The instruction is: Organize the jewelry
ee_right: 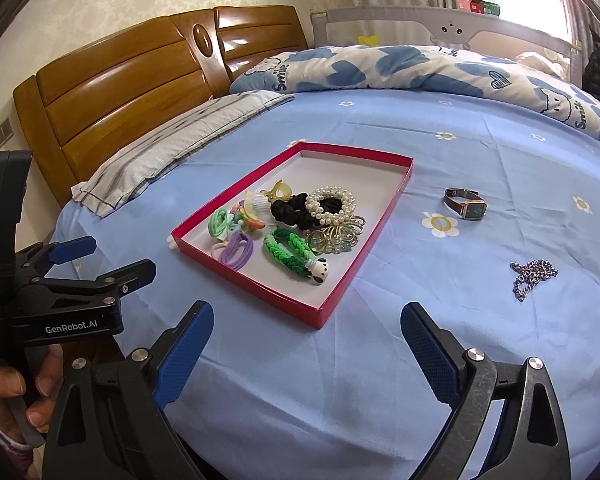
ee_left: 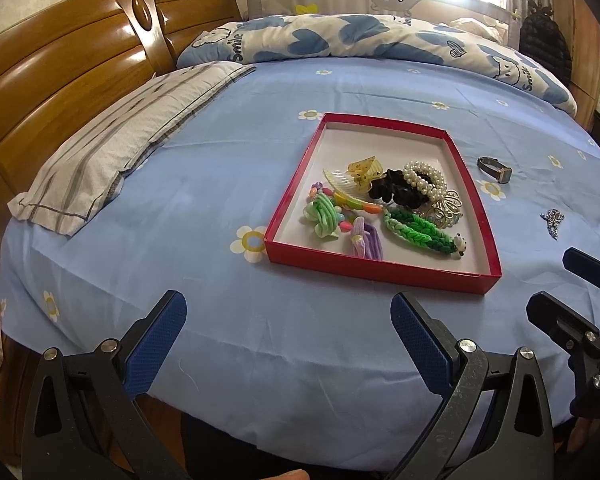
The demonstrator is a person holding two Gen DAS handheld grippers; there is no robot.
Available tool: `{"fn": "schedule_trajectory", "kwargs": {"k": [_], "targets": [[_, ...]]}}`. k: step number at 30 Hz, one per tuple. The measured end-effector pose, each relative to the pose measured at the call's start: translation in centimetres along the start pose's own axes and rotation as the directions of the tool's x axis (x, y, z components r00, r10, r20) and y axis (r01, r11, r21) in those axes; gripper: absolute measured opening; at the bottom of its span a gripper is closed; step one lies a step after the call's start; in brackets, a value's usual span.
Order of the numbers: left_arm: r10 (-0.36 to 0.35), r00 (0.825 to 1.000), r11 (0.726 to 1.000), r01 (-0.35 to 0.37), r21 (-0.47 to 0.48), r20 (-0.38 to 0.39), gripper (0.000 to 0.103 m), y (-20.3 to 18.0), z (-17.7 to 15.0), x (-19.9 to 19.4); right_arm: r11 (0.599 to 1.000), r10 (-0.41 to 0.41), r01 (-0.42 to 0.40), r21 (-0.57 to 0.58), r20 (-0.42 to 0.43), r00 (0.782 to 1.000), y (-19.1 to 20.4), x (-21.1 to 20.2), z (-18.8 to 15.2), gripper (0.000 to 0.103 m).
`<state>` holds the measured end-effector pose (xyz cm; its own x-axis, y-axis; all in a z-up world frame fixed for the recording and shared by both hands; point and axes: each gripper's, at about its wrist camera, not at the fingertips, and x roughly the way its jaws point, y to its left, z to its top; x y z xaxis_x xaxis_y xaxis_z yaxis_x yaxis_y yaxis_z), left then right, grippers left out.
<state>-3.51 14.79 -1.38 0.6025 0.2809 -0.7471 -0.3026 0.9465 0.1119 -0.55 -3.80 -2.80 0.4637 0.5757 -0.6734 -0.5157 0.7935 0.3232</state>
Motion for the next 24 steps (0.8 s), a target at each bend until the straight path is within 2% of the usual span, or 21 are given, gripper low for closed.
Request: {"fn": "schedule_trajectory", "kwargs": {"k": [24], "targets": [[-0.004,1.000,1.000,0.004,0.001,-0.011,0.103,0.01,-0.13,0.32,1.000,0.001,-0.001,0.001,-0.007,1.000,0.15,0.07,-0.02,0.096]]}}
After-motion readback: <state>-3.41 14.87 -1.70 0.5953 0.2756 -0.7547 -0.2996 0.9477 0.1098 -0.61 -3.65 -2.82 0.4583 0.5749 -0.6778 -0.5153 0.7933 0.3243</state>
